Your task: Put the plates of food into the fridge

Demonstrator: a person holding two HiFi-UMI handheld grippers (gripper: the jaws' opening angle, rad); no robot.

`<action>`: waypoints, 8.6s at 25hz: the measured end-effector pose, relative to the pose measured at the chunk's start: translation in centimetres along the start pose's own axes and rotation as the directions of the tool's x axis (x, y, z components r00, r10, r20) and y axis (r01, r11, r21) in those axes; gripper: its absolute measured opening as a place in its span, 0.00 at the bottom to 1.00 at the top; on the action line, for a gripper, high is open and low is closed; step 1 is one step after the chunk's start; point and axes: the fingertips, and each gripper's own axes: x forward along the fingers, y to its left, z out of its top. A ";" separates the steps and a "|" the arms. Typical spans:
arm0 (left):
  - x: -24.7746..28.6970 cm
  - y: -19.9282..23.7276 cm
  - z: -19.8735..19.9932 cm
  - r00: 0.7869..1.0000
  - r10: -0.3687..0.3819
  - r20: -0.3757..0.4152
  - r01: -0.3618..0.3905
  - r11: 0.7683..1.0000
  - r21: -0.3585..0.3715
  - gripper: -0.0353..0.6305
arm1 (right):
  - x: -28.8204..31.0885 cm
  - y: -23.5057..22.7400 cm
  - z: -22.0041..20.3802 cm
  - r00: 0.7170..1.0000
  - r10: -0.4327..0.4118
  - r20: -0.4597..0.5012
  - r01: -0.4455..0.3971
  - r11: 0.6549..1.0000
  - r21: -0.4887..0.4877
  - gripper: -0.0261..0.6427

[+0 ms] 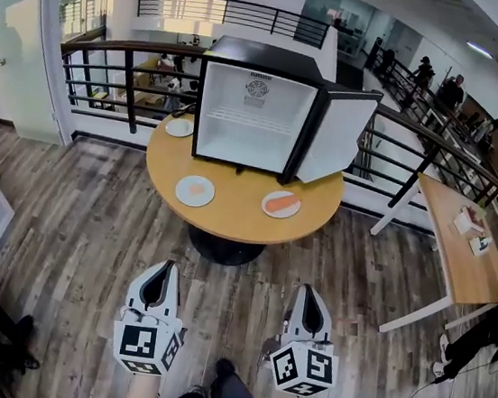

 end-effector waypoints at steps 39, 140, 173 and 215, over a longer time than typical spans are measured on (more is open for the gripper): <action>43.9 -1.5 -24.0 0.709 -0.393 -0.585 0.149 0.895 -0.421 0.06 | 36.7 -19.4 -21.3 0.860 -0.108 -0.498 0.321 0.873 0.366 0.06; 57.0 17.9 -8.7 0.944 -0.215 -0.251 -0.096 0.548 -0.831 0.09 | 60.7 1.8 -14.0 0.931 0.247 -0.270 0.183 0.324 0.928 0.07; 58.1 12.6 -8.5 0.872 -0.393 -0.292 0.153 0.784 -0.601 0.06 | 64.1 7.8 -12.4 0.865 0.371 -0.339 0.138 0.474 0.870 0.34; 46.9 12.8 -1.9 0.989 -0.107 -0.104 0.103 0.994 -0.043 0.06 | 51.2 6.2 -5.9 0.968 0.246 -0.041 -0.223 0.928 0.298 0.07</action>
